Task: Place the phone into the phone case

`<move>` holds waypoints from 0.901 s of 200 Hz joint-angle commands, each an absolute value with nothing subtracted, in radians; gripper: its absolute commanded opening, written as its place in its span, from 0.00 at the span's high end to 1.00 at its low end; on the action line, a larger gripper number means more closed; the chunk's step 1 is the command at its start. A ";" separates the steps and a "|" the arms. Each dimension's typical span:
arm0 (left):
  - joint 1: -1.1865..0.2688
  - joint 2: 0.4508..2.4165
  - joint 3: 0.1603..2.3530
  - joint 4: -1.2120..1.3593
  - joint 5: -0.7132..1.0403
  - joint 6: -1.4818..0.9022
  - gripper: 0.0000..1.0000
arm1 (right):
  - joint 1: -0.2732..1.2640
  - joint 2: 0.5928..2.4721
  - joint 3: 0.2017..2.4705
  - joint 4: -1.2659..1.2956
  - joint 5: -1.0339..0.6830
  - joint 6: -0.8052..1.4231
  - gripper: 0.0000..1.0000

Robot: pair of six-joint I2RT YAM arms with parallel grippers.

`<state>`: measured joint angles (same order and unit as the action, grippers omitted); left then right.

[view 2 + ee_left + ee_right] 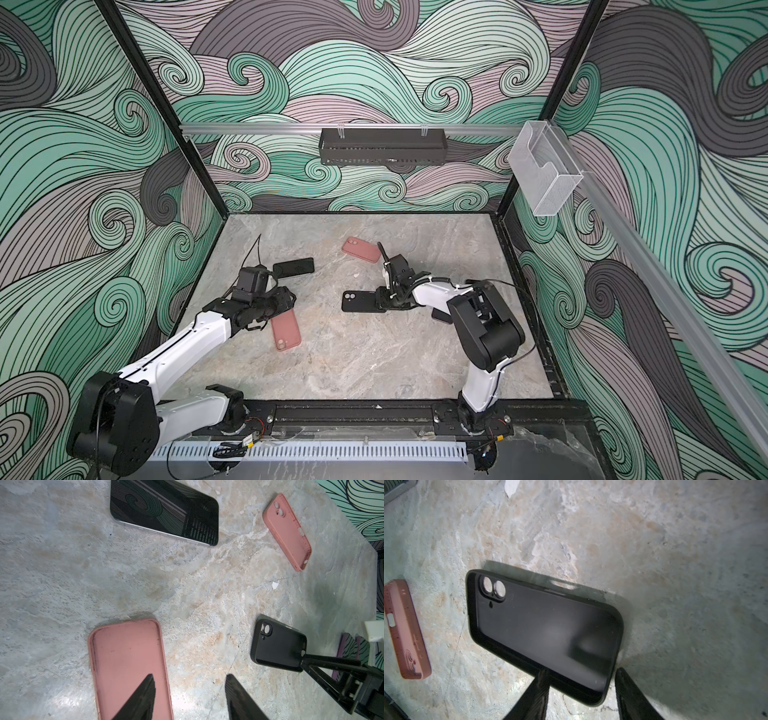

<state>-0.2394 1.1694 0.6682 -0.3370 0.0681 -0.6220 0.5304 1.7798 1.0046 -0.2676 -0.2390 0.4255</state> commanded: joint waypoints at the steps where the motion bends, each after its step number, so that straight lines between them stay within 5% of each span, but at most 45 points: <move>1: -0.205 1.185 0.713 -0.350 0.065 -0.571 0.41 | 0.538 1.701 1.016 -0.324 -0.178 0.390 0.41; 20: -0.165 1.203 0.745 -0.368 0.053 -0.535 0.38 | 0.542 1.622 1.018 -0.385 -0.132 0.294 0.35; 40: -0.139 1.232 0.777 -0.349 0.070 -0.425 0.16 | 0.545 1.561 1.031 -0.458 -0.073 0.196 0.29; 90: -0.114 1.538 1.099 -0.496 0.034 -0.141 0.09 | 0.546 1.474 1.012 -0.502 -0.085 0.096 0.16; 97: -0.112 1.594 1.156 -0.524 0.056 -0.109 0.02 | 0.546 1.450 0.993 -0.482 -0.108 0.097 0.15; 135: -0.112 1.824 1.431 -0.684 -0.019 0.171 0.02 | 0.548 1.308 0.890 -0.402 -0.171 0.113 0.13; 180: -0.113 1.829 1.432 -0.590 0.044 0.530 0.01 | 0.547 1.225 0.868 -0.431 -0.151 0.111 0.13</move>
